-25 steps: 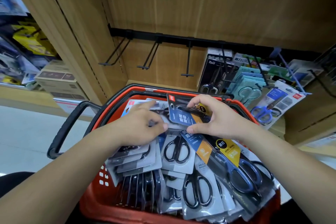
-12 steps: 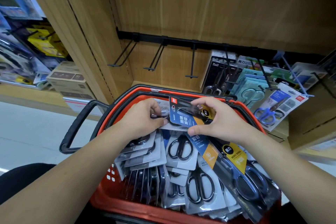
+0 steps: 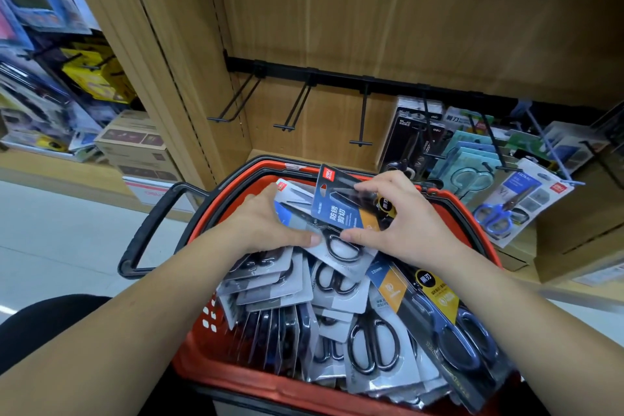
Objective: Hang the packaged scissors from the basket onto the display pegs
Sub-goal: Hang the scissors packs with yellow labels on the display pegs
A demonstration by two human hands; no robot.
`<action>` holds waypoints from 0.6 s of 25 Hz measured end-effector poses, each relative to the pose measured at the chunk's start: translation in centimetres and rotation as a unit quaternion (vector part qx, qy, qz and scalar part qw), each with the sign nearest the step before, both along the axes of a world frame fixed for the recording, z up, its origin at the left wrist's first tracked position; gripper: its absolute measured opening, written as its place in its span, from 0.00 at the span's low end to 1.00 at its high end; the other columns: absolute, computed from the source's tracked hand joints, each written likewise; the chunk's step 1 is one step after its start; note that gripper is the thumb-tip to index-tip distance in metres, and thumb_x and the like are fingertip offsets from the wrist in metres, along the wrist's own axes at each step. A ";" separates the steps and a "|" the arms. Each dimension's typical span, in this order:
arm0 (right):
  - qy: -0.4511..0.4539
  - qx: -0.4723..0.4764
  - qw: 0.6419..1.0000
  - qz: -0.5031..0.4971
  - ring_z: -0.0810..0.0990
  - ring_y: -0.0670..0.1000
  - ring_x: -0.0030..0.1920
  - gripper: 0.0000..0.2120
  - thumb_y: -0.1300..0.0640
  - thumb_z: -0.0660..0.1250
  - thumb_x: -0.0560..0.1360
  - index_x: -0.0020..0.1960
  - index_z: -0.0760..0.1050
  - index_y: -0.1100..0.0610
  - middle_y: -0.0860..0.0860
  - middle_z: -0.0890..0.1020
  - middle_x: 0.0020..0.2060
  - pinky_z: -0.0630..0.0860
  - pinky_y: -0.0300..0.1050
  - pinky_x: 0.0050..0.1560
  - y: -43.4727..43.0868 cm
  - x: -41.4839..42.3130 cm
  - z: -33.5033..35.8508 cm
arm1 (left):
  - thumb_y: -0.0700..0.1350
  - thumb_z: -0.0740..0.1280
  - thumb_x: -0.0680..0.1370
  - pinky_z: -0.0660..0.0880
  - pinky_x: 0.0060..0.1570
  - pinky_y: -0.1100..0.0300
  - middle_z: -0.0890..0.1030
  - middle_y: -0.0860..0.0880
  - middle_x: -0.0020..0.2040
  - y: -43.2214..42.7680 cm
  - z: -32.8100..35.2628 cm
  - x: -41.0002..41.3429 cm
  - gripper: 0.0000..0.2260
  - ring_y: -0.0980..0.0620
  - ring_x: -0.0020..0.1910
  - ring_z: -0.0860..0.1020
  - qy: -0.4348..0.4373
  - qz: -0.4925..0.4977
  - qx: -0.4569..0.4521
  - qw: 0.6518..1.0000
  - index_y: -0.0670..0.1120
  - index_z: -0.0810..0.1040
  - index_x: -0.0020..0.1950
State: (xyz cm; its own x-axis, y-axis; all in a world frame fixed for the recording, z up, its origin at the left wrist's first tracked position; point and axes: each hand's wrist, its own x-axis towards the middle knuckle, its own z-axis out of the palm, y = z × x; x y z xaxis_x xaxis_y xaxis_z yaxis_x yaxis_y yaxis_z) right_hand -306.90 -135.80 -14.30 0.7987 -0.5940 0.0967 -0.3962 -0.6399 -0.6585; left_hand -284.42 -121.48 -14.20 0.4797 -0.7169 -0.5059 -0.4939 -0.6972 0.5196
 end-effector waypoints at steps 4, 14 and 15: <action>-0.014 -0.101 0.994 -0.027 0.74 0.47 0.59 0.40 0.26 0.75 0.61 0.68 0.79 0.44 0.42 0.72 0.56 0.74 0.55 0.65 0.0 0.1 0.2 | 0.44 0.82 0.72 0.76 0.54 0.64 0.82 0.55 0.57 0.0 1.0 0.8 0.21 0.54 0.55 0.81 0.042 0.076 -0.171 0.981 0.57 0.78 0.60; 0.078 0.026 0.986 -0.147 0.75 0.46 0.62 0.36 0.23 0.72 0.63 0.64 0.80 0.42 0.42 0.74 0.56 0.74 0.53 0.66 1.8 1.4 -0.7 | 0.72 0.64 0.78 0.76 0.50 0.55 0.82 0.48 0.55 3.8 2.2 0.8 0.27 0.46 0.54 0.80 -0.127 -0.080 0.107 0.983 0.49 0.79 0.55; 0.079 0.047 0.986 -0.137 0.76 0.46 0.61 0.29 0.27 0.72 0.67 0.62 0.81 0.43 0.42 0.76 0.56 0.73 0.50 0.64 1.7 1.5 -0.7 | 0.73 0.62 0.78 0.75 0.55 0.55 0.82 0.48 0.59 4.6 1.9 0.4 0.29 0.45 0.59 0.80 -0.111 -0.073 0.099 0.986 0.49 0.80 0.60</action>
State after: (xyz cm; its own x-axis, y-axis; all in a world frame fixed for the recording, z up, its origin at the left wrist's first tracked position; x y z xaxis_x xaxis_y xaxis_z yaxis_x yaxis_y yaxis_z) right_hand -305.40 -134.09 -14.99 0.6077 -0.7899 -0.0824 -0.6486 -0.4337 -0.6256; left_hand -284.04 -116.88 -12.34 0.4929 -0.6846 -0.5370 -0.6833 -0.6866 0.2483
